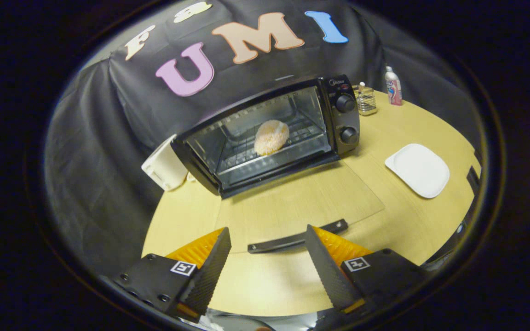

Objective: Open the toaster oven, put the food inside, and close the toaster oven door.

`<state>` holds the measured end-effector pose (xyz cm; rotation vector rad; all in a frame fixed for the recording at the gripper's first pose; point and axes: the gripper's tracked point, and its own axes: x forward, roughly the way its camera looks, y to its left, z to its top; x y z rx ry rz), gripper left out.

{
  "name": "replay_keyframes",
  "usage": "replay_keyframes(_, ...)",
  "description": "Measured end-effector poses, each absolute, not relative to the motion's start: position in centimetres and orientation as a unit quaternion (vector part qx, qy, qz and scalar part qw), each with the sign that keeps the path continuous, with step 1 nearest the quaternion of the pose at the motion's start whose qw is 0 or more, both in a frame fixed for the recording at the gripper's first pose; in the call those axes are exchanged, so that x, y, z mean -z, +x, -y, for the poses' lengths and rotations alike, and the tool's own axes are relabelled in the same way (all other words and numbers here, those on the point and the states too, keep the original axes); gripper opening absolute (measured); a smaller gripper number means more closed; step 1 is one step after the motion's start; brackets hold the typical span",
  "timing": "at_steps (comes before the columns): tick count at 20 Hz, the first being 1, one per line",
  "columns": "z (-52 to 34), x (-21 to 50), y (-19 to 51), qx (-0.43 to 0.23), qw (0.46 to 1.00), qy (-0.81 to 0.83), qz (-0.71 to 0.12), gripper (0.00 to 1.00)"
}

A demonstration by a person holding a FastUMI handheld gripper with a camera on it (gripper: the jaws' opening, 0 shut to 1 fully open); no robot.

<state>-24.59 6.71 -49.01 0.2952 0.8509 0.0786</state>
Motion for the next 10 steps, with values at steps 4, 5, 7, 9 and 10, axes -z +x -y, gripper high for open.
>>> replay_keyframes(4,-5.1,51.9,-27.0,-0.030,0.888,0.073,-0.453,1.00)
replay_keyframes(5,-4.8,52.7,-27.4,-0.027,0.884,0.060,-0.463,1.00)
replay_keyframes(7,-4.2,54.1,-28.2,-0.018,0.875,0.042,-0.483,1.00)
replay_keyframes(9,-3.6,54.9,-28.2,-0.010,0.865,0.027,-0.501,1.00)
replay_keyframes(10,-3.5,55.4,-28.2,-0.009,0.861,0.019,-0.508,1.00)
